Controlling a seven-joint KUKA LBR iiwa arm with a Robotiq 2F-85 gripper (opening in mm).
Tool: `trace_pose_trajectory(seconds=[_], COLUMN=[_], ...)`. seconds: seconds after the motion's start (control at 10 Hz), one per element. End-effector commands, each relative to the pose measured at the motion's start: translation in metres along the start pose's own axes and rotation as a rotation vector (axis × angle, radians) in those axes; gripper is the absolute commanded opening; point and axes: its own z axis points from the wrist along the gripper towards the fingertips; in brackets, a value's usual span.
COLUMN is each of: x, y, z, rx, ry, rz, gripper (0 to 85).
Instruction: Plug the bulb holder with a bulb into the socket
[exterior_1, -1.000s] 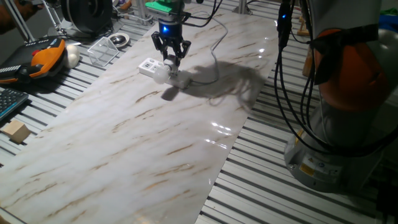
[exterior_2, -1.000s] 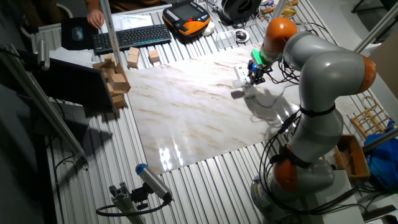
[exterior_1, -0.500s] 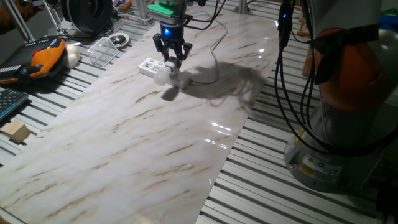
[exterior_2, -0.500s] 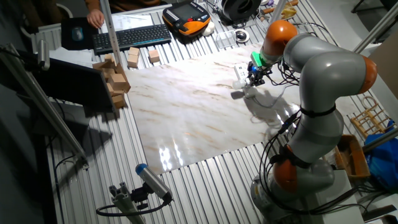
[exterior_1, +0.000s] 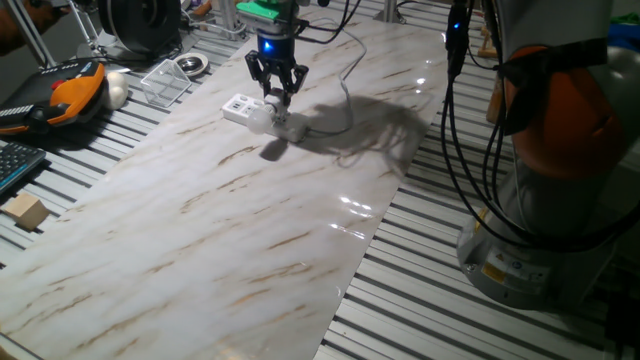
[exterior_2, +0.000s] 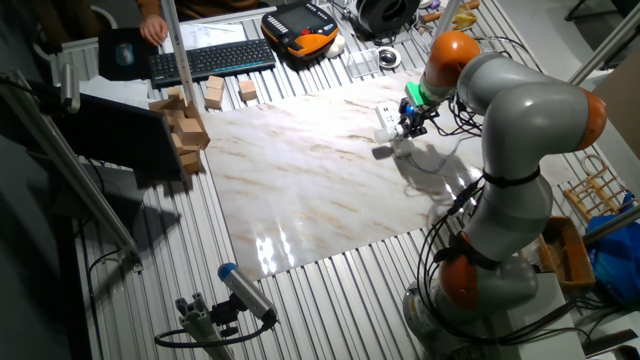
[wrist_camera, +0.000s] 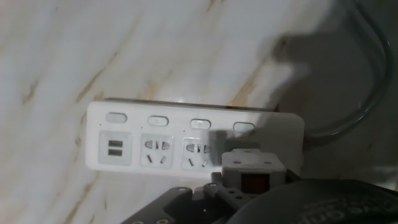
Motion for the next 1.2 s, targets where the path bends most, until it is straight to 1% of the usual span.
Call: trace_pose_trajectory(seconds=[0.0, 0.6, 0.9, 1.1], x=[0.0004, 0.0012, 0.0004, 0.0003], y=[0.0005, 0.0005, 0.0012, 0.0013], z=[0.0005, 0.0050, 0.0096, 0.0099], rx=[-0.002, -0.007, -0.017, -0.016], ry=[-0.003, -0.004, -0.001, -0.001], rz=[-0.001, 0.005, 0.006, 0.006], gripper=[0.0, 0.0, 0.0, 0.0])
